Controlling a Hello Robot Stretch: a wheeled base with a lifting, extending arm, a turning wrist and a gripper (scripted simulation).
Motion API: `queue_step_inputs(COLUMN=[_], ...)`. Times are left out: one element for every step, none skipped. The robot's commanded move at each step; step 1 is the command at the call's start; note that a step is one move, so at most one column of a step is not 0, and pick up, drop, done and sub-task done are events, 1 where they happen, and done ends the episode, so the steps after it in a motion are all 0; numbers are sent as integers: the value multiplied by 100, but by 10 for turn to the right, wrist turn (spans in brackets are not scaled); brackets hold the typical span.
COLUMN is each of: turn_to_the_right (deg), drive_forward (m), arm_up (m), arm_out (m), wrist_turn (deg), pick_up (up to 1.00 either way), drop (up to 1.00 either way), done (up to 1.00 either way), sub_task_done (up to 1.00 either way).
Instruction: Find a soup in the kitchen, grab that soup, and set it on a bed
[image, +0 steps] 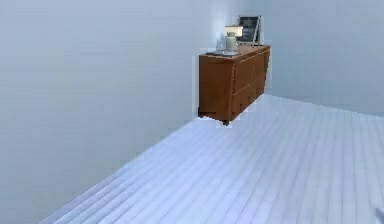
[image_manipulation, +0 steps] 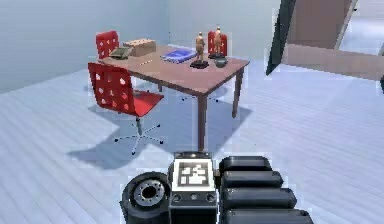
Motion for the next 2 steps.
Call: queue_step_inputs(turn_to_the_right=[-420, 0], drive_forward=[0, 50], arm_up=[0, 0], arm_out=[0, 0], wrist_turn=[0, 0], pick_up=[0, 0], drop=[0, 0], done=[0, 0], sub_task_done=[0, 0])
